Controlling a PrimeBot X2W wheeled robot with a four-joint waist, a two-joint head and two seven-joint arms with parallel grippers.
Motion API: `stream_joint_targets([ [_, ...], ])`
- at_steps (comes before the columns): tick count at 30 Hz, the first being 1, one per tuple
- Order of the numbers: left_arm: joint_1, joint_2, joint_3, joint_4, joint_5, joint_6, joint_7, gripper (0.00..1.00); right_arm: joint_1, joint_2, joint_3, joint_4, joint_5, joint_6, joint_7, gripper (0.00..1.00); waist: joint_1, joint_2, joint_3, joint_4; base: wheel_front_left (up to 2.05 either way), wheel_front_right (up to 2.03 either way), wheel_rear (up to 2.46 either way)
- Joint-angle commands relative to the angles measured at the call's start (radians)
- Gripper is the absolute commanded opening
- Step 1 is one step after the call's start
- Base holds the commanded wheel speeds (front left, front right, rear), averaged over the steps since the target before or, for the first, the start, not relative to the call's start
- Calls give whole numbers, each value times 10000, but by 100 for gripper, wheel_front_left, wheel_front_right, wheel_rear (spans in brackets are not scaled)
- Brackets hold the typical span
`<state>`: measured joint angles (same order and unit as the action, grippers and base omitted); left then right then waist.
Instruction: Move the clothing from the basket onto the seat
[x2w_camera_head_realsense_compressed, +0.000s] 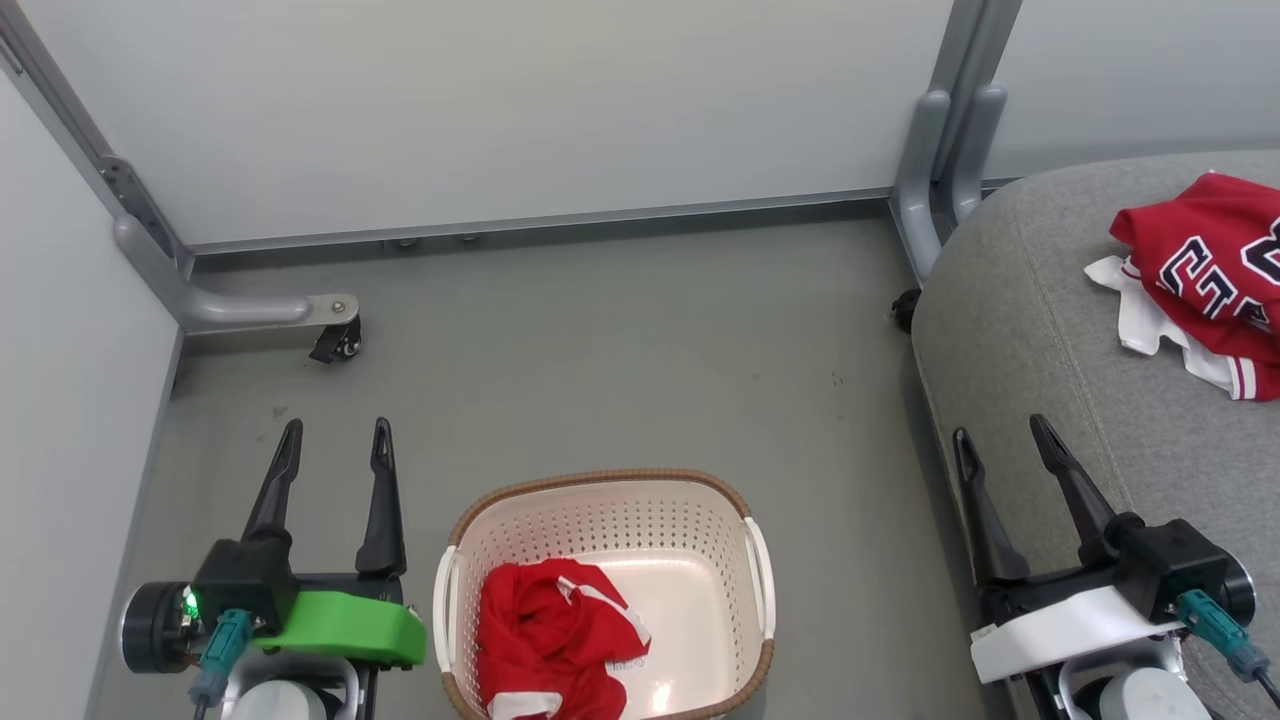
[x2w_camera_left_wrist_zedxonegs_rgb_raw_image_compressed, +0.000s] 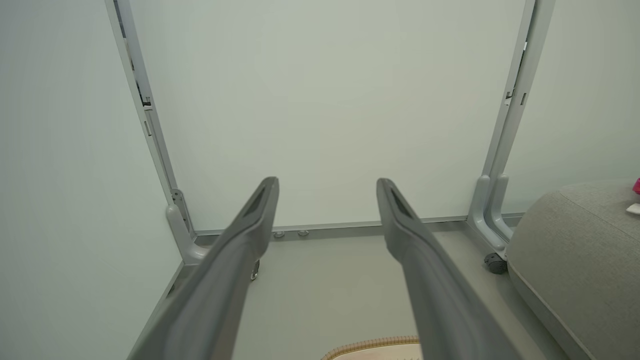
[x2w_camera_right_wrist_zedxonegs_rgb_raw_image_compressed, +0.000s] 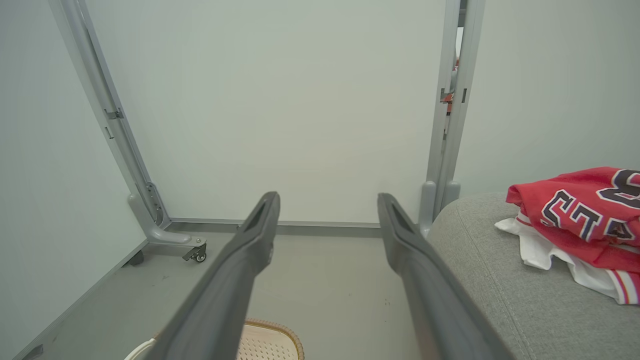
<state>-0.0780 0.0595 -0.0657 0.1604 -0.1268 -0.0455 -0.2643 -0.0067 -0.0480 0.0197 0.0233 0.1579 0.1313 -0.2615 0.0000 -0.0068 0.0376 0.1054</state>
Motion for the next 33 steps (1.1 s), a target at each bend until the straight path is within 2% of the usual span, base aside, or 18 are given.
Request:
stream_joint_targets([
  [1,-52,-3,42,-3,49,-88,-1,100,-68,-22,12,23,36,-10,-29,100,0,68,15,-4,0,0,0],
  [18,-721,-49,-126,213,254,-314,-1,100,-428,-22,55,-116,-53,-10,-29,100,0,68,468,-164,0,0,0],
  [23,-1399,-20,-347,577,366,-498,-1,100,-856,-22,169,-272,-124,-10,-29,100,0,68,1034,-398,0,0,0],
  [33,-3292,265,-1287,2624,641,-780,1,100,-2307,-22,382,-667,-386,-10,-29,100,0,68,2839,-1132,0,0,0],
])
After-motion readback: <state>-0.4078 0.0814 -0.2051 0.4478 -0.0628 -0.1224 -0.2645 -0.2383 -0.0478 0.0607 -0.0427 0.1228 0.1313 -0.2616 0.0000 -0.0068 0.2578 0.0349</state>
